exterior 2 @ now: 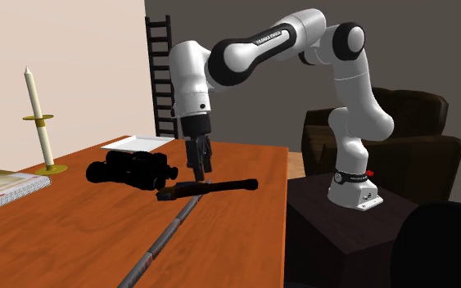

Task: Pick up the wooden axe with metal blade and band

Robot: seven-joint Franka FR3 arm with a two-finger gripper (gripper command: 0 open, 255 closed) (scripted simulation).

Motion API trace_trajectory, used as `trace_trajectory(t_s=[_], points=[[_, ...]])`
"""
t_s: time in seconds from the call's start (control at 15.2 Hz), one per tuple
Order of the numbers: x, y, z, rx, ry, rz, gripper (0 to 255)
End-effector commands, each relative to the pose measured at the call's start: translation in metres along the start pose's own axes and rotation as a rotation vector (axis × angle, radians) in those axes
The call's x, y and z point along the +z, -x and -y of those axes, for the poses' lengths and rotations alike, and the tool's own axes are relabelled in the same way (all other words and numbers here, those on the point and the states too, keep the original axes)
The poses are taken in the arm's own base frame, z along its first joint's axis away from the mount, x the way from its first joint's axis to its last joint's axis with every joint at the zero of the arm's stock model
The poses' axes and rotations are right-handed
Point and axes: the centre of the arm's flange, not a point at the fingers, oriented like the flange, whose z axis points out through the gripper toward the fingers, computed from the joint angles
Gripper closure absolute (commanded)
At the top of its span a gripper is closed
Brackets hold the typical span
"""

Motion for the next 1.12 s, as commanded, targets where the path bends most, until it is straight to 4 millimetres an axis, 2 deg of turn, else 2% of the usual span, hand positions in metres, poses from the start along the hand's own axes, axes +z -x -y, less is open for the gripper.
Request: trace_trajectory(t_s=[0.0, 0.26, 0.4, 0.46, 1.06], points=[[0.01, -0.006, -0.002, 0.003, -0.001, -0.001, 0], [0.033, -0.01, -0.006, 0.003, -0.001, -0.001, 0], [0.033, -0.01, -0.006, 0.003, -0.001, -0.001, 0], [0.033, -0.01, -0.005, 0.003, -0.001, 0.0, 255], [0.033, -0.01, -0.006, 0.003, -0.001, -0.001, 255]])
